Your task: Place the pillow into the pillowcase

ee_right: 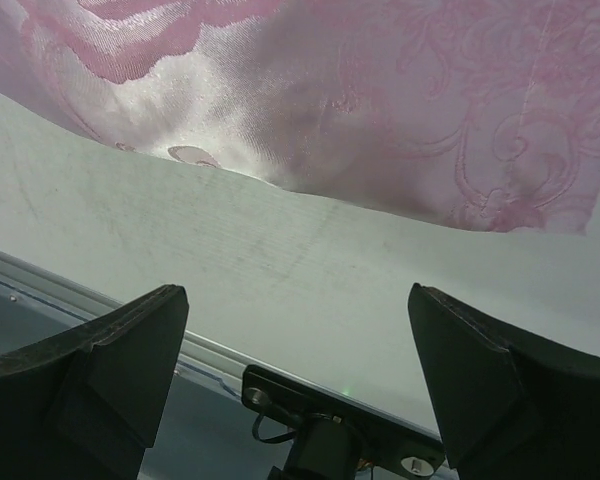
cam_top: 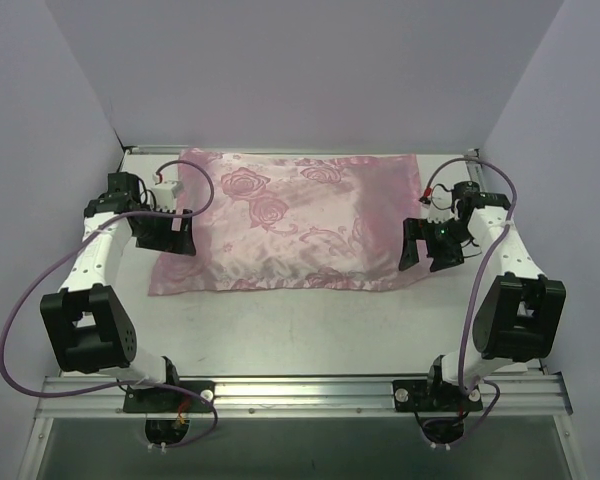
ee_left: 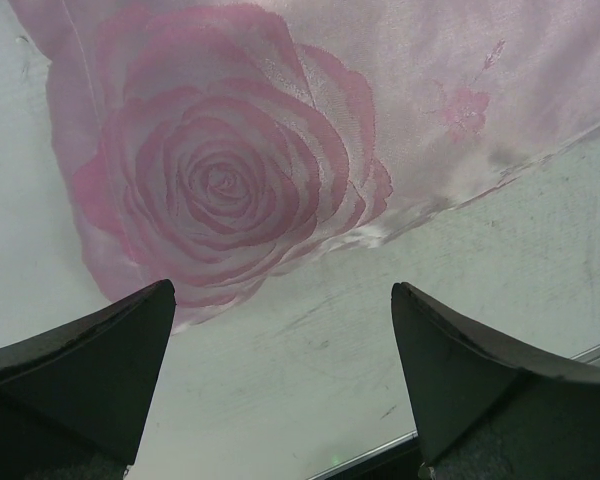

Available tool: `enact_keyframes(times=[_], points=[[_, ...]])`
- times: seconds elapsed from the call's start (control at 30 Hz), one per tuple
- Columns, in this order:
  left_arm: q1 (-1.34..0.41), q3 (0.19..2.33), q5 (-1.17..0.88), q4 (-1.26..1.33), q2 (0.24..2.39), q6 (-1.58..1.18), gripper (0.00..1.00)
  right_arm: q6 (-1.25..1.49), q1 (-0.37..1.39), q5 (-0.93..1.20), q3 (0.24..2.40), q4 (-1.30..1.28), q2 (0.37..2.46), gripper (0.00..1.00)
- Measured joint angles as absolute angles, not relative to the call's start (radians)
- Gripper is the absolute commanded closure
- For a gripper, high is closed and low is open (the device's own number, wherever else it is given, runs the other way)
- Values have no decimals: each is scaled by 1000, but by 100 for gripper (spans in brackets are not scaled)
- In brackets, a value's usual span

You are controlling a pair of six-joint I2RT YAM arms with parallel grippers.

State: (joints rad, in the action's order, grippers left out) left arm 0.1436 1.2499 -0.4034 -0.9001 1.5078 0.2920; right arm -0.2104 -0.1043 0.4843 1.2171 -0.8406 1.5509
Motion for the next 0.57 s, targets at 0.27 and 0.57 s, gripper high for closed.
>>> enact_keyframes(times=[0.27,0.57], points=[[143,1196,-380,-883,1481,292,3,-159,-119,514,1132,-812,1527,1],[126,1172,-361,-863,1451,292,3,-129,-119,531,1105,-777,1486,1]])
